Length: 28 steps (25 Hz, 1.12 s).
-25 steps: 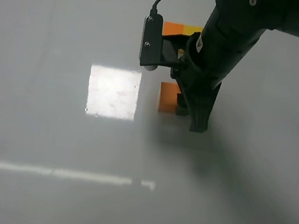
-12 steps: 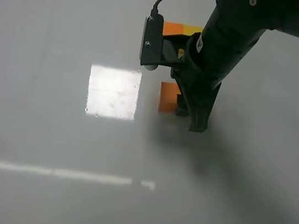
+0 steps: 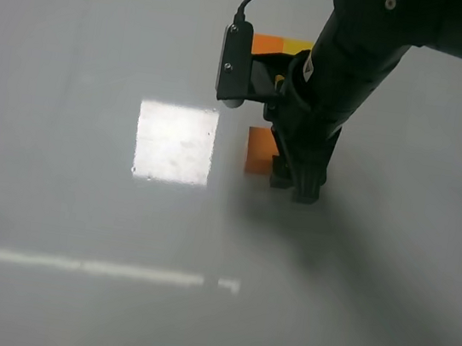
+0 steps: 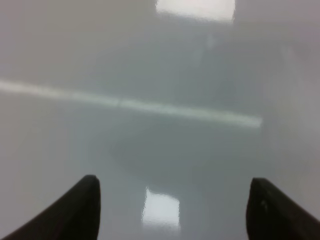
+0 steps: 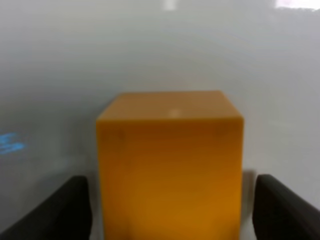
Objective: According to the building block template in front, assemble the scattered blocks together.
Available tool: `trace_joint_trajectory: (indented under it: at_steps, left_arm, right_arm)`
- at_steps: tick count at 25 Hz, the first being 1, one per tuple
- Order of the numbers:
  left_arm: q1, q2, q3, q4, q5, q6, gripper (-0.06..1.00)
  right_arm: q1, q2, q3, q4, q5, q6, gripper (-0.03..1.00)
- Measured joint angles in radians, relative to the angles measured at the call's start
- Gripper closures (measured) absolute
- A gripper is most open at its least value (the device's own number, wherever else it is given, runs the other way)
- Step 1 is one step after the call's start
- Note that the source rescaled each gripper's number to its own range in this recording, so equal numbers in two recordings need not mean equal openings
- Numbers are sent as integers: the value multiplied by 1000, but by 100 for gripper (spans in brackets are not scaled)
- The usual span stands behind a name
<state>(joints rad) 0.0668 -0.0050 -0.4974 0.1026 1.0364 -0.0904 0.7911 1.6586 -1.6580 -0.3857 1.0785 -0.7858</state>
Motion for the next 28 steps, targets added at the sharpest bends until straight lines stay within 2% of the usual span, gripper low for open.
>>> trace_joint_trajectory:
  at_steps: [4, 9, 14, 17, 19, 21, 25, 28]
  left_arm:
    - [0, 0, 0, 0, 0, 0, 36]
    - [0, 0, 0, 0, 0, 0, 39]
    - [0, 0, 0, 0, 0, 0, 39]
    - [0, 0, 0, 0, 0, 0, 39]
    - [0, 0, 0, 0, 0, 0, 39]
    - [0, 0, 0, 0, 0, 0, 40]
    - [0, 0, 0, 0, 0, 0, 41]
    - [0, 0, 0, 0, 0, 0, 40]
  right_arm:
    - [0, -62, 0, 22, 1, 2, 23]
    - [0, -129, 0, 100, -4, 24, 23]
    - [-49, -149, -1, 120, -71, 232, 23]
    - [-156, -164, -23, 122, -93, 344, 23]
    - [-262, -181, -30, 141, -103, 389, 23]
    - [-383, -196, -30, 199, -107, 424, 23]
    - [-651, -214, -30, 386, -90, 443, 24]
    - [-779, -238, -5, 432, -88, 443, 27]
